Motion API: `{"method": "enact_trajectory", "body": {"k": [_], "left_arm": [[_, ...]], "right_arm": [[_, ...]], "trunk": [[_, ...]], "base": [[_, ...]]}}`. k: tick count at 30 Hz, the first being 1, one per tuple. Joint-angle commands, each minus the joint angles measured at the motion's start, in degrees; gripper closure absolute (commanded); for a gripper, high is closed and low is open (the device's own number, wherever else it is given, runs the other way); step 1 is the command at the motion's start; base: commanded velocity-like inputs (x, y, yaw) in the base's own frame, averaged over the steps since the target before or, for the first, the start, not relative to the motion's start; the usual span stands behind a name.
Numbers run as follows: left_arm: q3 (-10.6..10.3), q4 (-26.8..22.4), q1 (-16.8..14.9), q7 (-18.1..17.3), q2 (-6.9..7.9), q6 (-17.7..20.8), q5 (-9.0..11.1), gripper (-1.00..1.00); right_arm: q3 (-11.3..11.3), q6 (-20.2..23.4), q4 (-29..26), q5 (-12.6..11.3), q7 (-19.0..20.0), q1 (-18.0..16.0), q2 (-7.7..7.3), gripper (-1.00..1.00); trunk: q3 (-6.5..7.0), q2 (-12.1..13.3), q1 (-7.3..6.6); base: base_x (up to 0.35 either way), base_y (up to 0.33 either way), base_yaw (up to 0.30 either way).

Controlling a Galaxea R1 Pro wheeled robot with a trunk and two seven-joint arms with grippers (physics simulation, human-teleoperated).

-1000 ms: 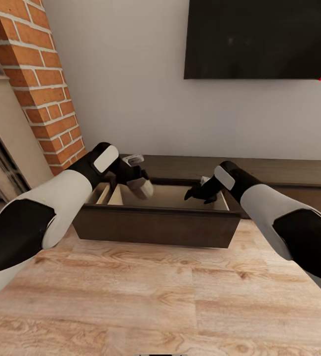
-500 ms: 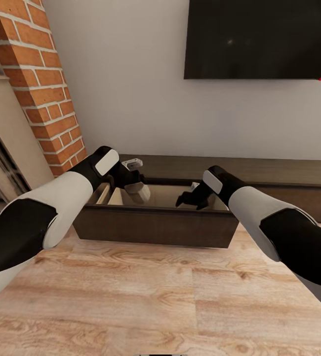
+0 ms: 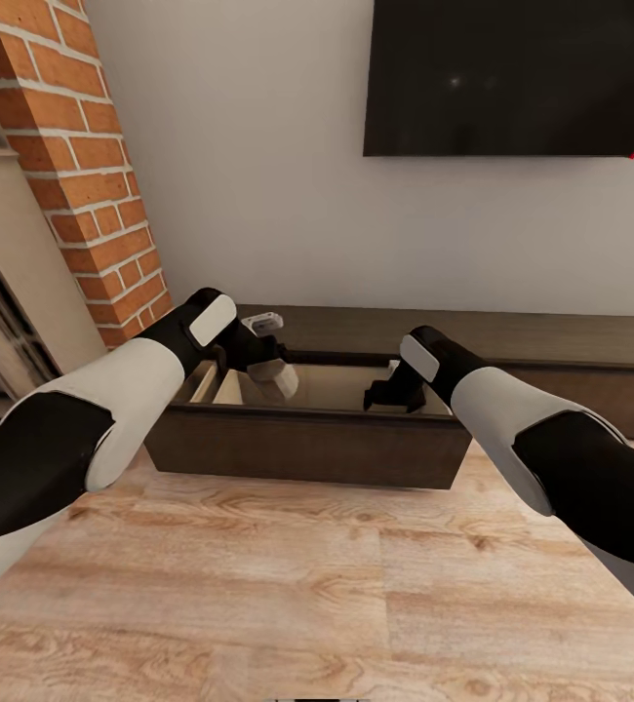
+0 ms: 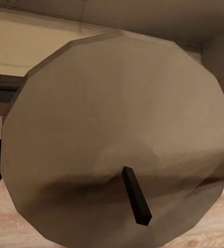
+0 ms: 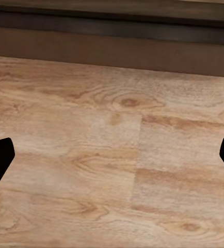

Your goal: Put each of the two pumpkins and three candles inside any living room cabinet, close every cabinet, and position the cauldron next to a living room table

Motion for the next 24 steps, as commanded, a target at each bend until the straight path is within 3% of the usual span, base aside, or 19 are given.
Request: {"method": "enact_trajectory", "body": {"k": [1, 5, 6, 10, 15, 24], "left_arm": [[-0.73, -0.09, -0.03, 0.32, -0.05, -0.17, -0.01, 1.00], [-2.14, -0.13, -0.02, 0.29, -0.98, -1.87, -4.24, 1.00], [-2.33, -0.13, 0.01, 0.22, -1.38, -2.21, -6.38, 1.00], [-2.49, -0.03, 0.09, 0.08, -1.73, -2.61, -8.99, 1.00], [-2.52, 0.03, 0.44, 0.02, -1.76, -3.10, -9.51, 1.00], [-2.52, 0.04, 0.74, -0.29, -1.72, -5.16, -9.53, 1.00]], "right_arm": [[0.31, 0.15, -0.06, -0.61, -0.49, -0.03, -0.01, -1.00], [0.33, 0.15, -0.06, -0.59, -0.51, -0.03, -0.01, -1.00], [0.34, 0.15, -0.06, -0.58, -0.51, -0.03, -0.01, -1.00], [0.28, -0.06, -0.06, -0.58, -0.51, -0.03, -0.01, -1.00], [0.10, -1.20, -0.06, -0.58, -0.51, -0.03, -0.01, -1.00], [-0.11, -1.48, -0.06, -0.66, -0.51, -0.03, -0.09, -1.00]], "trunk": [[-0.05, -0.02, -0.01], [-0.05, -0.02, -0.01], [-0.05, -0.02, -0.01], [-0.12, -0.02, -0.01], [-0.40, -0.02, -0.01], [-0.49, -0.02, -0.01]], "base": [[0.000, 0.000, 0.000], [0.000, 0.000, 0.000], [0.000, 0.000, 0.000], [0.000, 0.000, 0.000], [0.113, 0.019, 0.000], [0.288, 0.088, 0.000]]}}
